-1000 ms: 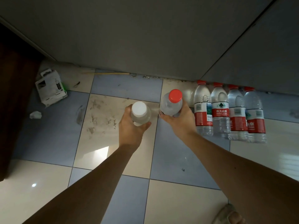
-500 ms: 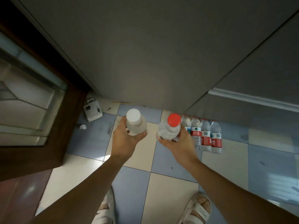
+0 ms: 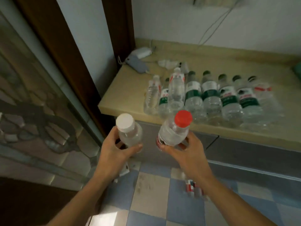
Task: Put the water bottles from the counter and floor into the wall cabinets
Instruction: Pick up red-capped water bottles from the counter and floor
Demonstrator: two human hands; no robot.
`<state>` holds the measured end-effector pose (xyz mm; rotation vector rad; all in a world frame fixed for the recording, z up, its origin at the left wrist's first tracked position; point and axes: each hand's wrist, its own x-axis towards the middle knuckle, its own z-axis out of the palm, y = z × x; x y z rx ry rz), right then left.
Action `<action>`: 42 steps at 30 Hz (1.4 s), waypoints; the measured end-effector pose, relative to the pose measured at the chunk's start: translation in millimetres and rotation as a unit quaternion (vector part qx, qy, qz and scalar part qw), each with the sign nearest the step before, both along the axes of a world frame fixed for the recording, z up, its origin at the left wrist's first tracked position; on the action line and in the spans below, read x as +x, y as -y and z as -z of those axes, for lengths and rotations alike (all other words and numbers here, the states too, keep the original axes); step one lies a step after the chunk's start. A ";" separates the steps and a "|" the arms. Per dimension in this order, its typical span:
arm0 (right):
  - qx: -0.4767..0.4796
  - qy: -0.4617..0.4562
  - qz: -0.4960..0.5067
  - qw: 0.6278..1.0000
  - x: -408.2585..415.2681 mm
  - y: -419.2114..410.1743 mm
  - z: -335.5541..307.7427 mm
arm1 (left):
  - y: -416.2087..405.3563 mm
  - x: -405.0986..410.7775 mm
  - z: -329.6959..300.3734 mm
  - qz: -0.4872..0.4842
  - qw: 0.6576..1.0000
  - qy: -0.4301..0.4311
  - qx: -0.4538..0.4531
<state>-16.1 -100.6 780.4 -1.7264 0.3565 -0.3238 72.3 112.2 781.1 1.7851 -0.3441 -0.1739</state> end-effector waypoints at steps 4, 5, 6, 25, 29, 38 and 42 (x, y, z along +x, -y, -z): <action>-0.014 0.072 0.006 0.997 30.4 -15.4 -101.5 | -4.8 43.0 -92.4 0.034 0.998 0.053 -0.029; -0.020 0.090 0.017 0.996 38.0 -16.6 -124.7 | -2.4 53.7 -114.3 0.039 0.996 0.065 -0.038; -0.028 0.106 0.029 0.994 45.3 -16.2 -147.3 | 1.9 63.7 -136.2 0.044 0.995 0.076 -0.048; -0.104 0.362 0.123 0.918 161.6 154.6 -511.7 | 203.3 186.3 -509.4 0.027 0.920 0.315 -0.232; -0.115 0.384 0.108 0.910 199.1 197.8 -576.0 | 243.2 211.9 -570.4 0.000 0.903 0.345 -0.256; -0.131 0.318 0.073 0.936 277.9 264.8 -640.8 | 318.7 295.4 -636.3 -0.030 0.938 0.297 -0.178; -0.142 0.274 0.069 0.949 303.5 278.6 -649.7 | 334.2 320.1 -635.2 -0.015 0.951 0.270 -0.150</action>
